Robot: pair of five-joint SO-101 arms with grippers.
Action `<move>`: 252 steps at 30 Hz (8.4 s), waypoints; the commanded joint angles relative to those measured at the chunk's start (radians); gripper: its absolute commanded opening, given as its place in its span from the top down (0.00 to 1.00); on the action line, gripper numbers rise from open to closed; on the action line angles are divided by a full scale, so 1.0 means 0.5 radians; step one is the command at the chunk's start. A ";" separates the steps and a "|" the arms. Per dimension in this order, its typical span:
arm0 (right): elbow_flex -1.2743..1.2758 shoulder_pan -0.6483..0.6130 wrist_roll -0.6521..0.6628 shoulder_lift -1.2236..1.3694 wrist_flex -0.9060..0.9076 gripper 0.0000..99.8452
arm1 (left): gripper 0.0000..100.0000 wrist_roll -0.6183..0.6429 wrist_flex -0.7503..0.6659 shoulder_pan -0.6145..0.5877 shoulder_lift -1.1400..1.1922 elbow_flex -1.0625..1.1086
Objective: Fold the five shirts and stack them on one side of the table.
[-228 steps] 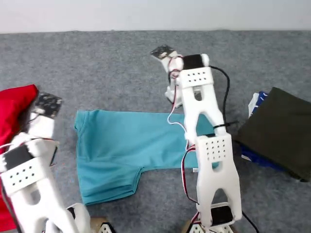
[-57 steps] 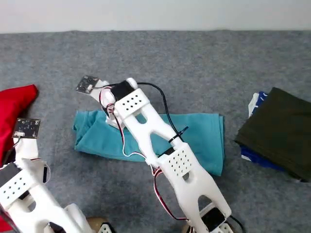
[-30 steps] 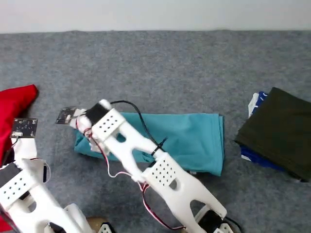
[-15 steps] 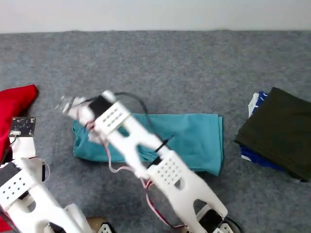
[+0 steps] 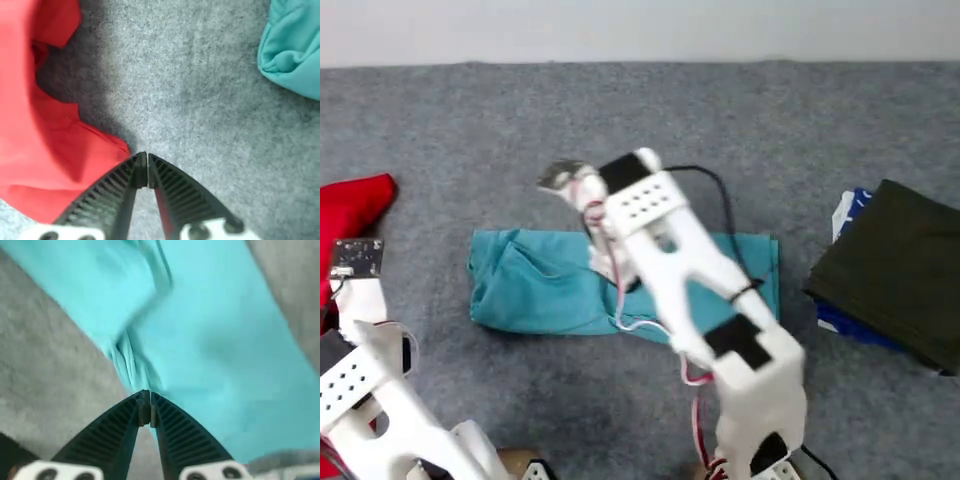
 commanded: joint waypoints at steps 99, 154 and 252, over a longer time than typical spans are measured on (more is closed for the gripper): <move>-1.863 -0.667 -0.285 1.057 -0.450 0.81 | 0.98 0.015 -0.095 0.009 -0.046 -0.066; -2.262 -0.658 -0.046 1.585 -0.229 0.99 | 0.98 0.117 -0.003 -0.377 -0.046 -0.213; -0.933 0.852 1.344 0.845 -0.529 0.99 | 0.98 0.117 0.006 -0.292 -0.046 -0.207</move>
